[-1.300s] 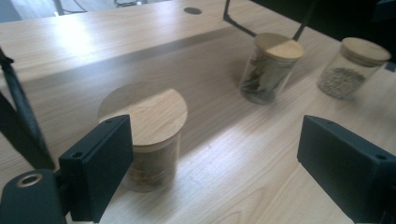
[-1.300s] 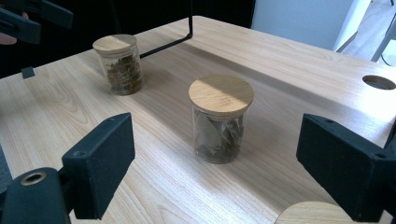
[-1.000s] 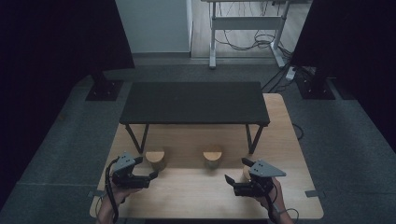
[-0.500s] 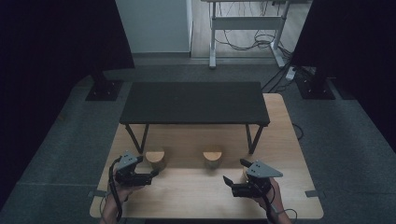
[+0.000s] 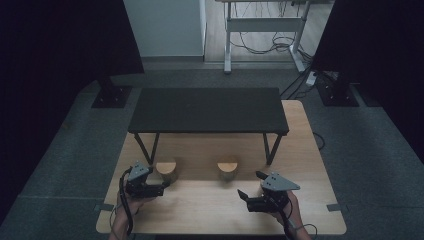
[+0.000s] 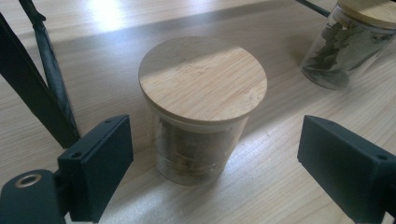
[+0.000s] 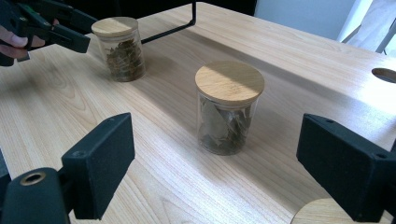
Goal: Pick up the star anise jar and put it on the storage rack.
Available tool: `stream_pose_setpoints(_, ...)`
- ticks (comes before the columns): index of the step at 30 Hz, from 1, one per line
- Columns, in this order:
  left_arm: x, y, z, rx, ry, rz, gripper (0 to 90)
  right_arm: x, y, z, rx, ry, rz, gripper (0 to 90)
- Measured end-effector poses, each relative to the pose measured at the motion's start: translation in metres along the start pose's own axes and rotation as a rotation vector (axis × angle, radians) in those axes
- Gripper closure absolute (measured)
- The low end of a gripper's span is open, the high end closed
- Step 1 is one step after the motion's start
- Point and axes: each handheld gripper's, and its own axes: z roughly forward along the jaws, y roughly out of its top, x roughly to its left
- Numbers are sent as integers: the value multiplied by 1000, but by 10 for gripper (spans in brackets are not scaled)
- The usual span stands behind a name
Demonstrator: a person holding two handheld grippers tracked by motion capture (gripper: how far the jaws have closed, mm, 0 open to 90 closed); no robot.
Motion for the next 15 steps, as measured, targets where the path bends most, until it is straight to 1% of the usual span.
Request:
stream_pose_setpoints(10,4,0,11,-9,4,5,101,-1,2,-3,-3,-15,-6,108)
stream_pose_setpoints(13,4,-1,15,-20,-1,1,101,-1,2,-2,-1,-15,-7,108)
stream_pose_setpoints(15,5,-1,17,-21,-5,7,101,-1,1,-2,1,-14,-9,107)
